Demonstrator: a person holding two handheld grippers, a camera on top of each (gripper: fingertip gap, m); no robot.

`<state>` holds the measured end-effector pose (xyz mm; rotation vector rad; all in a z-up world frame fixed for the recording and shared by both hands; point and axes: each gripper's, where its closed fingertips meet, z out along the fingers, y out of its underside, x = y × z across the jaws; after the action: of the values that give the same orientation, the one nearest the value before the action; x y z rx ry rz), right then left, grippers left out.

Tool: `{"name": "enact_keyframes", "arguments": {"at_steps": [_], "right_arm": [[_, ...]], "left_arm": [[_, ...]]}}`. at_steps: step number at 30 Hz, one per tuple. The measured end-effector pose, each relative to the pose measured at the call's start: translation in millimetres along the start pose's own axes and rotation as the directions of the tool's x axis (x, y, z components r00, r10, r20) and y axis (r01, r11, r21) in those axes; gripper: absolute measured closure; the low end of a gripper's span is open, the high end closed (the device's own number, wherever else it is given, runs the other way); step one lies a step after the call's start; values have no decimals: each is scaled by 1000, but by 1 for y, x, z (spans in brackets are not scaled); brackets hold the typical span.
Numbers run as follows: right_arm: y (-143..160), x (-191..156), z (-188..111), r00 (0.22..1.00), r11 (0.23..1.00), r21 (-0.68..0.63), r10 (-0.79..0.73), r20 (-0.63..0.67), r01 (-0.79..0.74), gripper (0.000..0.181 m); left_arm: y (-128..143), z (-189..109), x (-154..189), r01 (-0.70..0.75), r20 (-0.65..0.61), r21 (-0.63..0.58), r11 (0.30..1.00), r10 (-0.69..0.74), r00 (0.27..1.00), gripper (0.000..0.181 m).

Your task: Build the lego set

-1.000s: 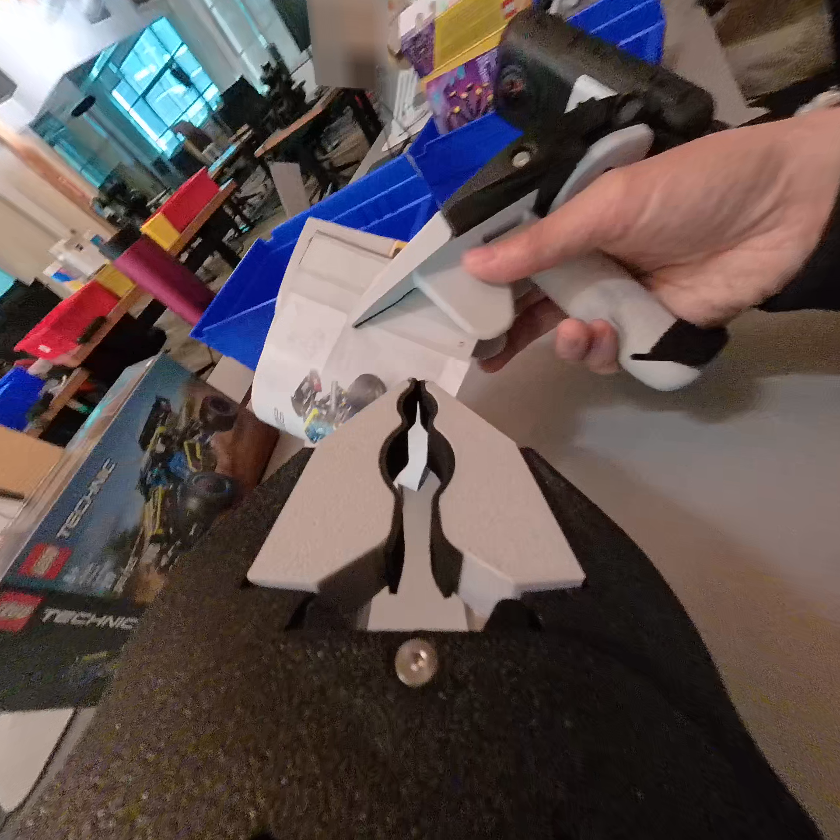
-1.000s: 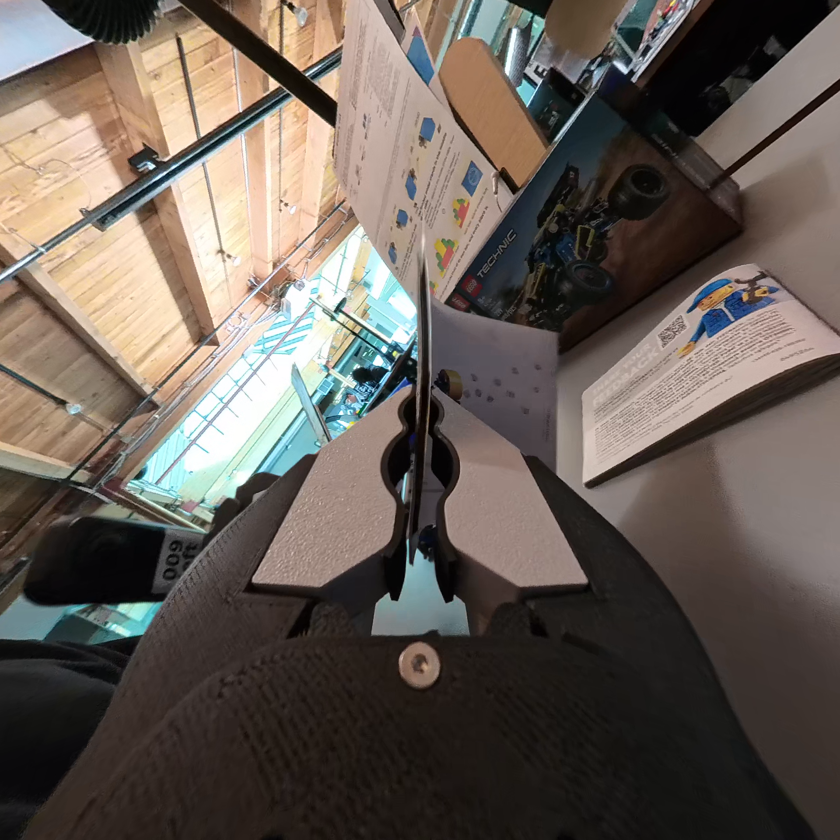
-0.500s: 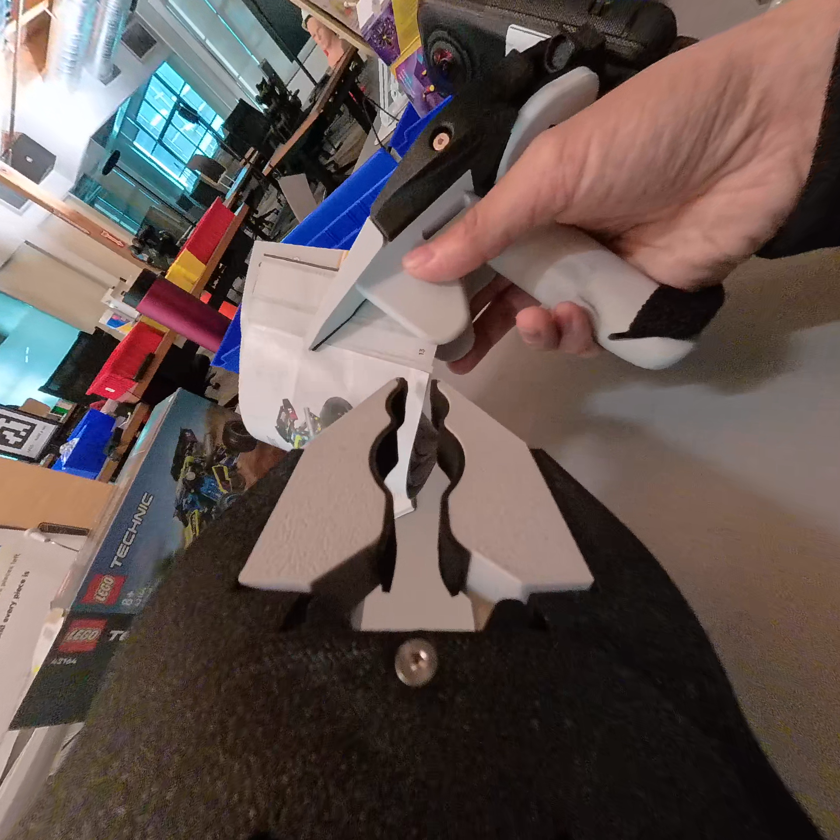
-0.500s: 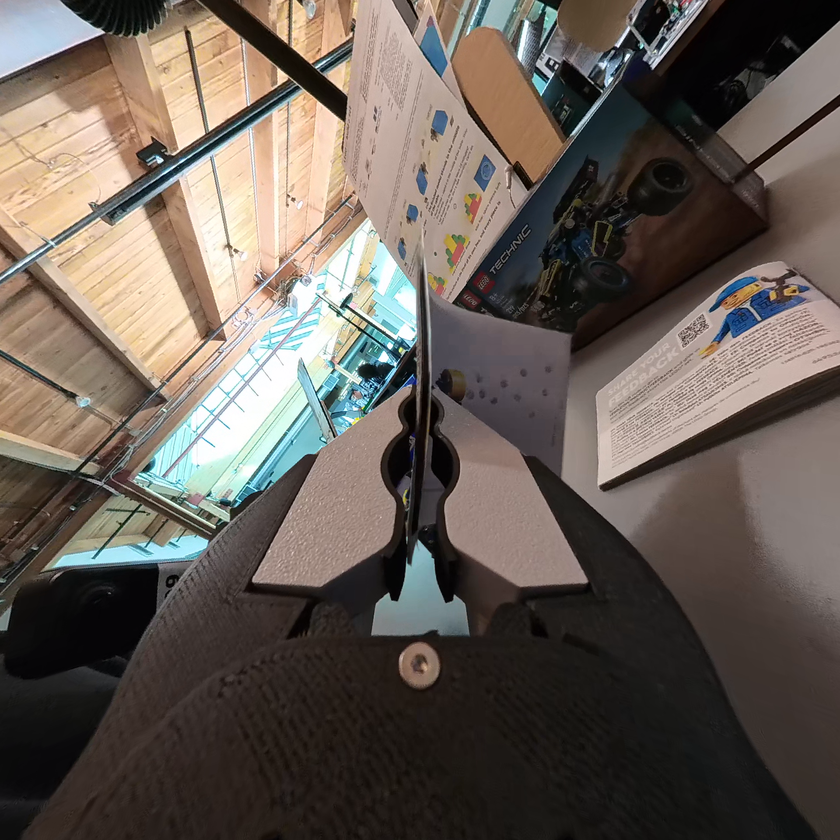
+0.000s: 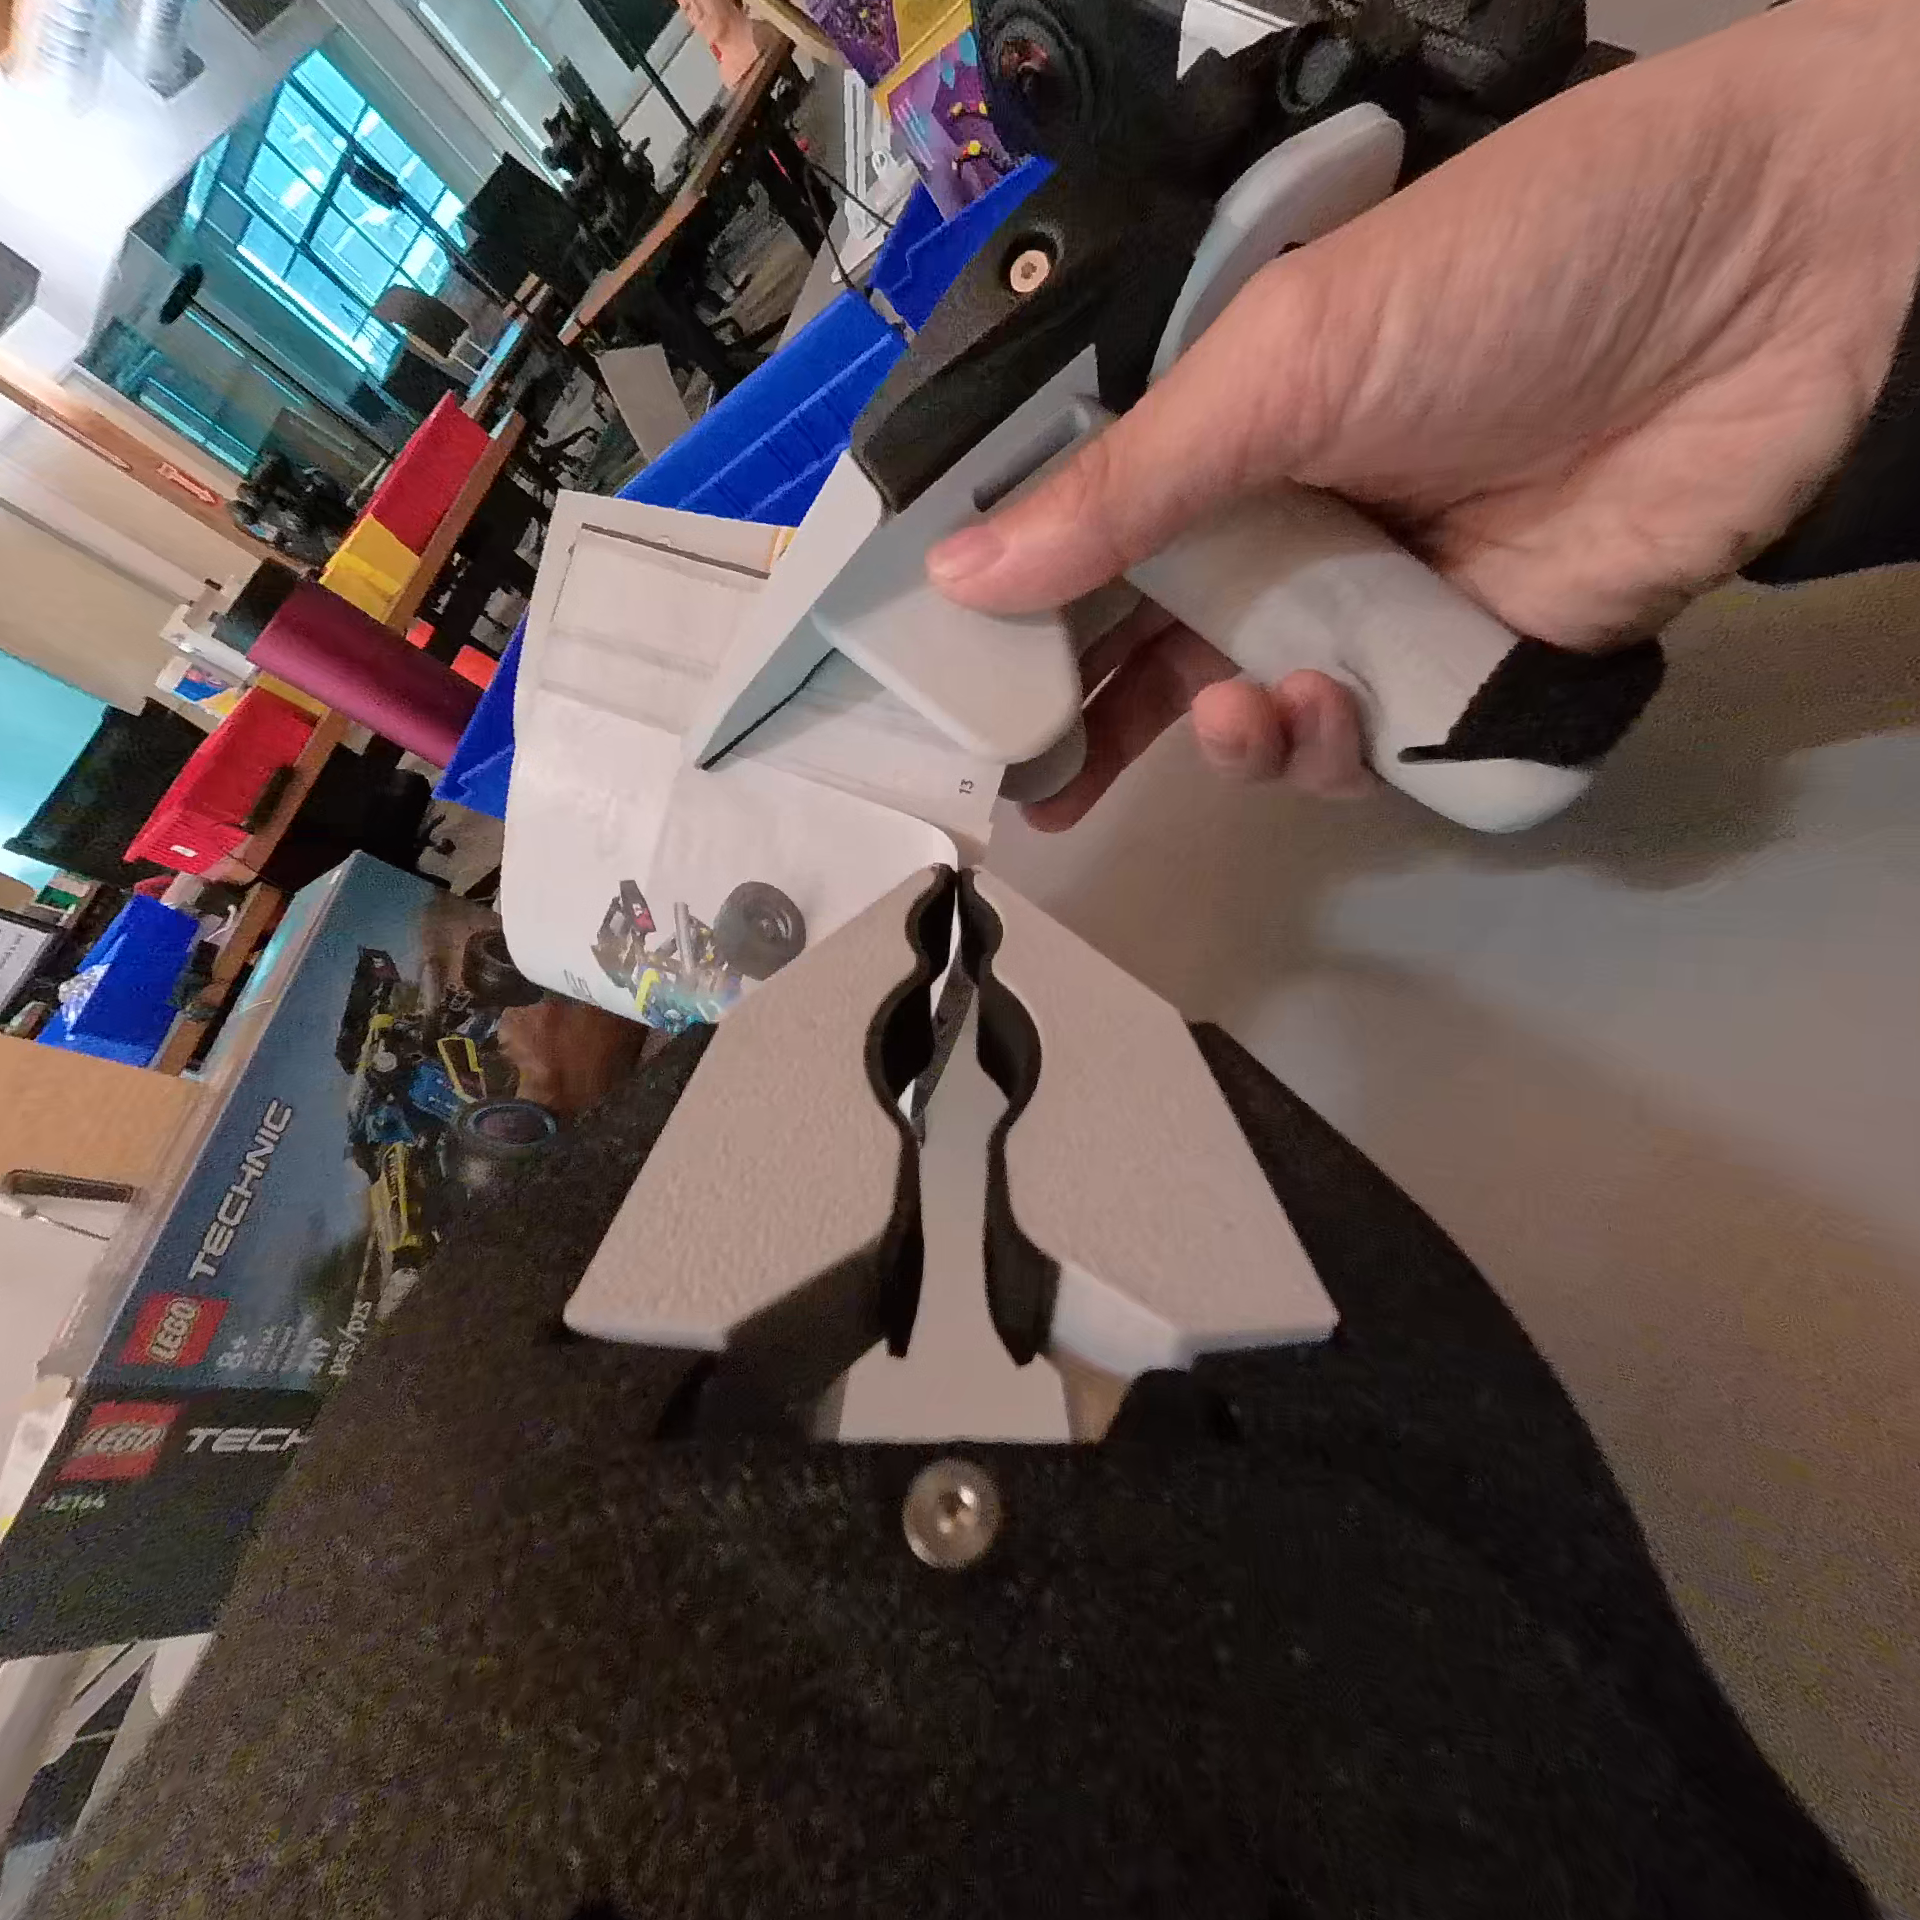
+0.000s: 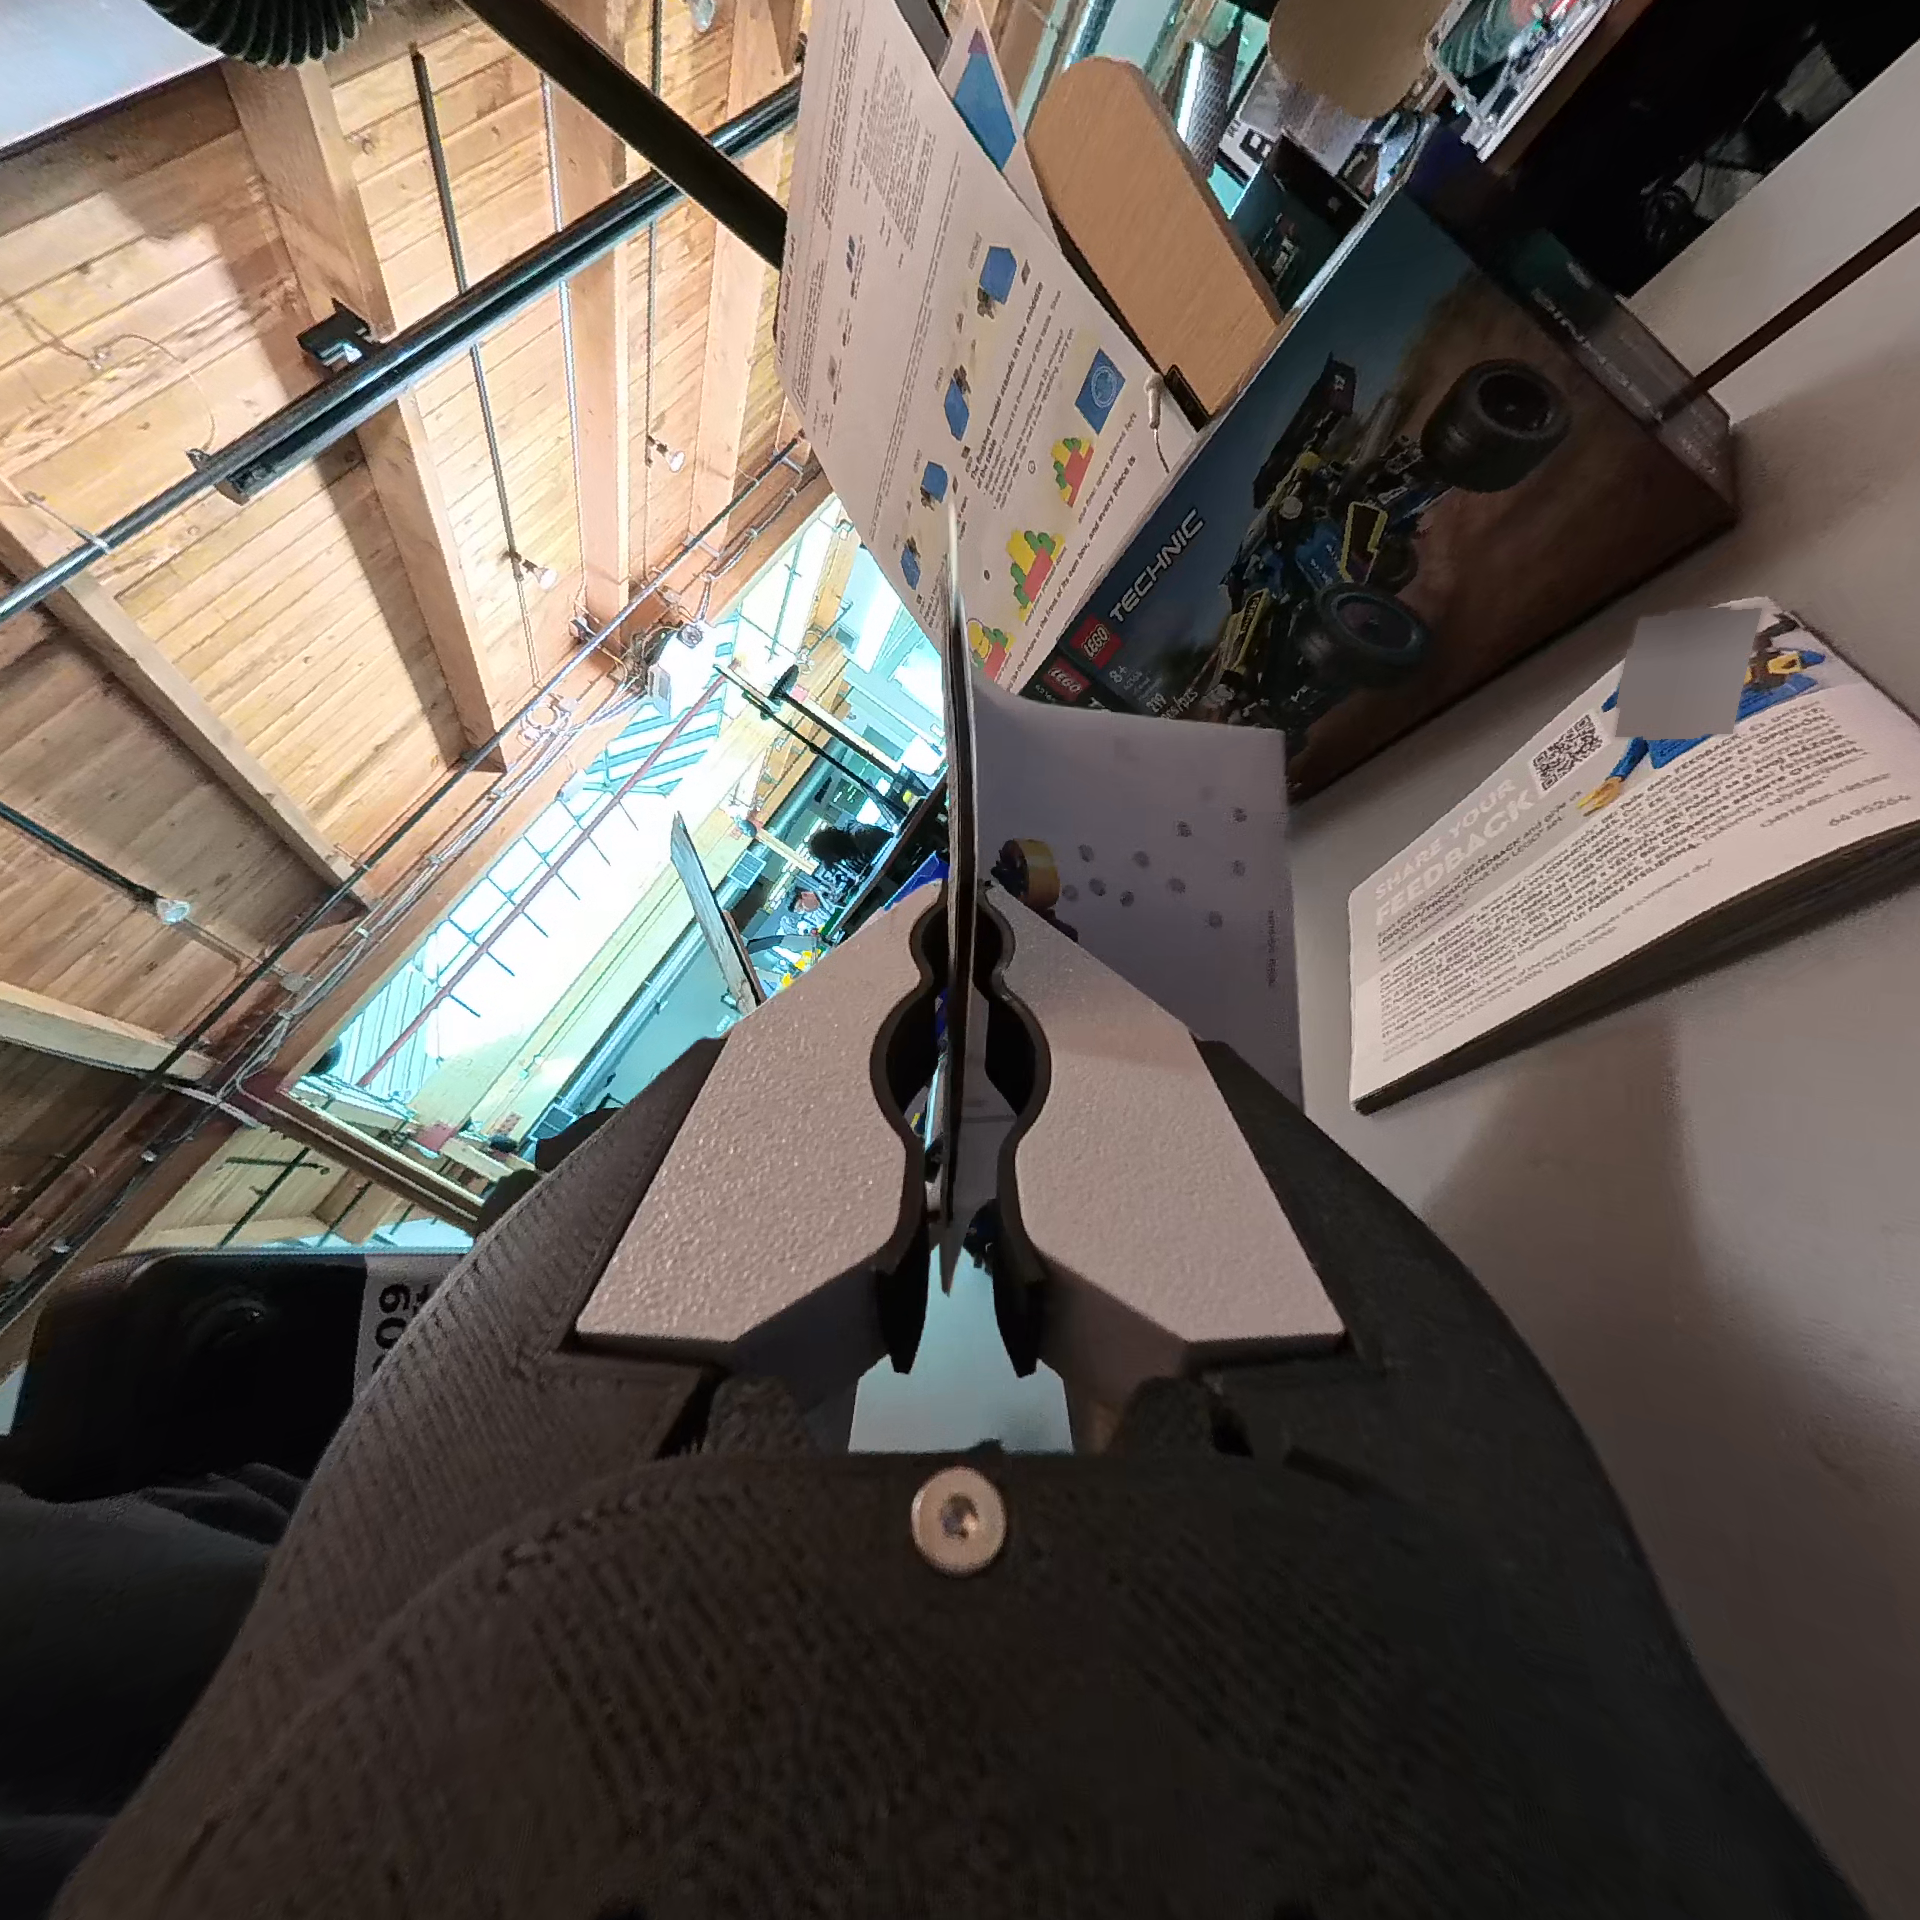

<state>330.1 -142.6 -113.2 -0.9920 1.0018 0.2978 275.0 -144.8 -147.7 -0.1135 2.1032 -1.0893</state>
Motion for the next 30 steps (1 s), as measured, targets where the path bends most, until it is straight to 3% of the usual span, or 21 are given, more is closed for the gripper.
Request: {"name": "enact_keyframes", "arguments": {"at_steps": [6, 16, 17, 22, 27, 30], "right_arm": [[-2, -3, 0, 999, 1000, 11, 25, 31, -25, 181], [2, 1, 1, 995, 998, 7, 60, 74, -60, 172], [2, 2, 2, 995, 998, 9, 62, 75, -63, 179], [-2, 15, 6, 1000, 1000, -2, -2, 3, 2, 181], [-16, 22, 29, 999, 999, -33, -32, 5, 32, 181], [-19, 32, 53, 999, 997, -71, -30, -16, 29, 181]], "left_arm": [[0, -4, -12, 25, 53, -5, 1000, -25, 998, 181], [11, -16, -61, 302, 140, 46, 952, -305, 942, 181], [13, -16, -64, 321, 144, 49, 946, -325, 935, 181], [25, -28, -96, 407, 204, 70, 911, -412, 888, 181], [54, -42, -134, 468, 271, 65, 881, -467, 842, 181], [85, -52, -154, 505, 315, 26, 863, -486, 815, 181]]}}
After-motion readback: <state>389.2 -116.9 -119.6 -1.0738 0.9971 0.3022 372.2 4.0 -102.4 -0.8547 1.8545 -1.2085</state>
